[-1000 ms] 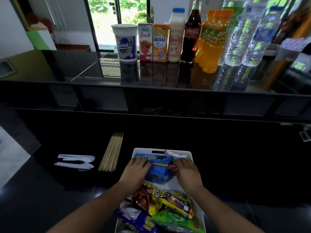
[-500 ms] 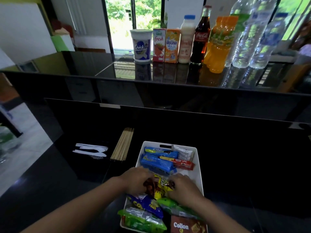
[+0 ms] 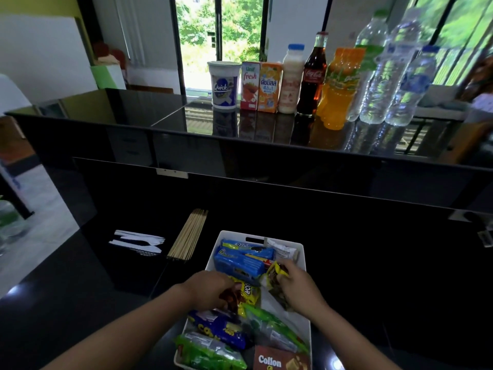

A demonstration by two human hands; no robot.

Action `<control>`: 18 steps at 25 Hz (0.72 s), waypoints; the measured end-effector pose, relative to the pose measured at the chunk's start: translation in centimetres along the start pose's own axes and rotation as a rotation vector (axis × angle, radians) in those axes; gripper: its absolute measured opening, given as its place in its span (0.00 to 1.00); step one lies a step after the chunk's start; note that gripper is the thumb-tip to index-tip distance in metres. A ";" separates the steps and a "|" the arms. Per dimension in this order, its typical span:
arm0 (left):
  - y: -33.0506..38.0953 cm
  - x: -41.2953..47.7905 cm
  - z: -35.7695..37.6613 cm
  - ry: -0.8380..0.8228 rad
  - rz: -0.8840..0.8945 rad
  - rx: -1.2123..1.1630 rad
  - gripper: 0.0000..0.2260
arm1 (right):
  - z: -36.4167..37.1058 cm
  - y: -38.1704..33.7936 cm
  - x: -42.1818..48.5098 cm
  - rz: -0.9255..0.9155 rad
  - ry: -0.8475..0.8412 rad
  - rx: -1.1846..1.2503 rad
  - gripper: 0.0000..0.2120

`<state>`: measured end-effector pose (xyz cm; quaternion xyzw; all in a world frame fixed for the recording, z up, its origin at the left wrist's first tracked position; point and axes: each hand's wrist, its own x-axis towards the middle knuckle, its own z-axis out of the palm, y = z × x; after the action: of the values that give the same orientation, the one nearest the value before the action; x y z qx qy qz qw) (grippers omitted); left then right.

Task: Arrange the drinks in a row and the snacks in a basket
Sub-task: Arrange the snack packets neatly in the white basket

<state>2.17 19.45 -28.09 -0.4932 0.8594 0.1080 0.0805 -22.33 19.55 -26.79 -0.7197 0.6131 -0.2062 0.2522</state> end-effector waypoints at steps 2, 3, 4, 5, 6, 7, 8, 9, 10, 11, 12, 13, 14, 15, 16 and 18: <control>-0.4 -0.2 0.1 0.137 -0.010 -0.033 0.16 | -0.5 0.8 0.1 -0.034 0.074 0.196 0.13; -0.7 -0.3 0.1 0.213 -0.045 -0.050 0.16 | -0.8 1.1 0.0 -0.039 0.108 0.299 0.13; -1.0 -0.4 0.1 0.280 -0.096 -0.084 0.15 | -1.0 1.4 0.0 -0.035 0.138 0.388 0.13; -1.2 -0.4 0.0 0.324 -0.150 -0.131 0.14 | -1.1 1.7 0.0 -0.024 0.161 0.464 0.13; -1.4 -0.4 0.0 0.354 -0.193 -0.171 0.13 | -1.1 2.0 0.0 -0.008 0.179 0.527 0.11; -1.5 -0.3 0.1 0.381 -0.222 -0.192 0.13 | -1.0 2.1 0.0 0.011 0.192 0.563 0.10; -1.5 -0.2 0.4 0.404 -0.237 -0.197 0.13 | -1.0 2.1 0.0 0.024 0.202 0.572 0.09; -1.4 -0.1 0.5 0.418 -0.247 -0.193 0.13 | -0.9 2.0 0.1 0.031 0.210 0.554 0.08; -1.1 0.1 0.4 0.439 -0.260 -0.182 0.13 | -0.9 2.0 0.1 0.032 0.220 0.516 0.08; -0.7 0.2 0.2 0.467 -0.269 -0.166 0.13 | -0.9 1.9 0.2 0.025 0.235 0.467 0.08; -0.3 0.3 -0.2 0.496 -0.260 -0.131 0.13 | -0.9 1.6 0.1 0.010 0.250 0.415 0.09; 0.1 0.5 -0.6 0.518 -0.228 -0.069 0.13 | -1.0 1.3 0.0 -0.006 0.263 0.368 0.10; 0.5 0.7 -0.9 0.540 -0.189 -0.002 0.14 | -1.1 1.0 -0.2 -0.018 0.270 0.336 0.12; 0.9 0.9 -1.0 0.547 -0.150 0.044 0.14 | -1.3 0.8 -0.6 -0.027 0.275 0.316 0.14; 1.2 1.1 -0.9 0.525 -0.131 0.032 0.14 | -1.4 0.6 -1.1 -0.027 0.282 0.307 0.15; 1.4 1.0 -0.5 0.499 -0.125 -0.049 0.14 | -1.5 0.6 -2.3 0.008 0.315 0.315 0.14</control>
<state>0.46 19.15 -27.67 -0.5586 0.8176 -0.0013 -0.1398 -24.05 21.60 -25.94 -0.6279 0.6079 -0.4083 0.2637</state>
